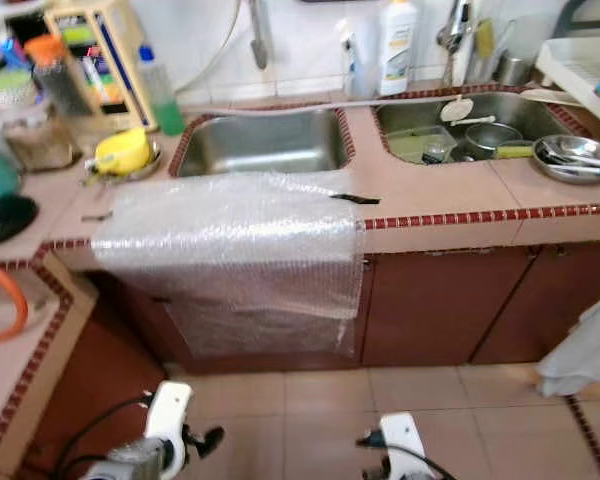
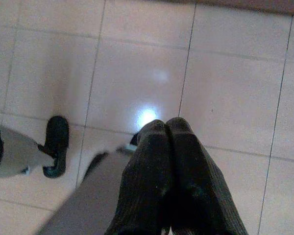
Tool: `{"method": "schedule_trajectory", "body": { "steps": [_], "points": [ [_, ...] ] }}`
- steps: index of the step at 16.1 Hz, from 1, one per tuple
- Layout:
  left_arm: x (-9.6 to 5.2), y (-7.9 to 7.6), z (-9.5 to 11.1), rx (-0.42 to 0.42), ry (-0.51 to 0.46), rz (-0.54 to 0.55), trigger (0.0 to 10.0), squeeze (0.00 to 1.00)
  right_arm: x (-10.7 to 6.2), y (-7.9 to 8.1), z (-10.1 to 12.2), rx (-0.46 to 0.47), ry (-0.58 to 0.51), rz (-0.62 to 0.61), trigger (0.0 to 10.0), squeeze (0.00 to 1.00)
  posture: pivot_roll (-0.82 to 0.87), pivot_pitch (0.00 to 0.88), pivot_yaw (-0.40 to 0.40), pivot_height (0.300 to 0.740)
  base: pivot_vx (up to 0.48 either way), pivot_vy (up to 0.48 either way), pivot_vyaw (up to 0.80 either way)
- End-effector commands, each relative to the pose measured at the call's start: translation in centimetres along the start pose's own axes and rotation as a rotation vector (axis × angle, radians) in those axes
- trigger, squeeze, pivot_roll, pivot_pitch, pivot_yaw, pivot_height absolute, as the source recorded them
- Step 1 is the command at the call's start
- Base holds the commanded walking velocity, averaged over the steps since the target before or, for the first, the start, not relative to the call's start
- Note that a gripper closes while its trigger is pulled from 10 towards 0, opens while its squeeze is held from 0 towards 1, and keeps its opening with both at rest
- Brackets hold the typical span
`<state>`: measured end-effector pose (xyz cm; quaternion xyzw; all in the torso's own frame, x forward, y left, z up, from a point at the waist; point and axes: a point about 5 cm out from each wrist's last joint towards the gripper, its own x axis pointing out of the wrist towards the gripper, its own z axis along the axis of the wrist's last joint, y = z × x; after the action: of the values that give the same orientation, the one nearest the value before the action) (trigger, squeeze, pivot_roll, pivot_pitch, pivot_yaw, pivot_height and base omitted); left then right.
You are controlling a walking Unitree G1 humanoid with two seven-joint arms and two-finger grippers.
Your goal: Kitchen organization
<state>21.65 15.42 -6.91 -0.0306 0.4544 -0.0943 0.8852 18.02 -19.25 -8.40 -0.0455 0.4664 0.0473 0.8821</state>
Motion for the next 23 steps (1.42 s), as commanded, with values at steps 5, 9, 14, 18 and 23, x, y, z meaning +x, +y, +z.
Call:
{"method": "schedule_trajectory", "body": {
  "steps": [5,9,14,18,23],
  "points": [
    [-1.0,1.7,4.8,0.002,-0.281,-0.052,10.0,0.0,-0.3,0.1,4.7,0.046,-0.31,0.06,10.0,0.0,0.0,0.0,0.105,0.74,0.0,0.0,0.0],
    [-3.0,1.8,5.1,0.196,-0.485,-0.048,10.0,0.0,-2.0,-1.9,6.0,0.071,-0.483,0.025,10.0,0.0,0.0,0.0,0.097,0.74,0.0,0.0,0.0],
    [-8.3,-0.1,7.9,0.29,-0.816,-0.076,10.0,0.0,-7.8,-4.0,10.0,0.041,-0.76,-0.136,10.0,0.0,0.0,0.0,0.091,0.74,0.0,0.0,0.0],
    [-10.8,-1.3,11.6,0.323,-0.977,-0.025,10.0,0.0,-10.8,-3.5,13.3,0.024,-0.884,-0.166,10.0,0.0,0.0,0.0,0.096,0.74,0.0,0.0,0.0],
    [-13.2,-1.9,14.8,0.199,-1.073,-0.003,10.0,0.0,-13.6,-3.4,16.5,0.116,-0.986,-0.188,10.0,0.0,-0.01,0.0,0.103,0.74,0.0,0.0,0.0]
  ]
}}
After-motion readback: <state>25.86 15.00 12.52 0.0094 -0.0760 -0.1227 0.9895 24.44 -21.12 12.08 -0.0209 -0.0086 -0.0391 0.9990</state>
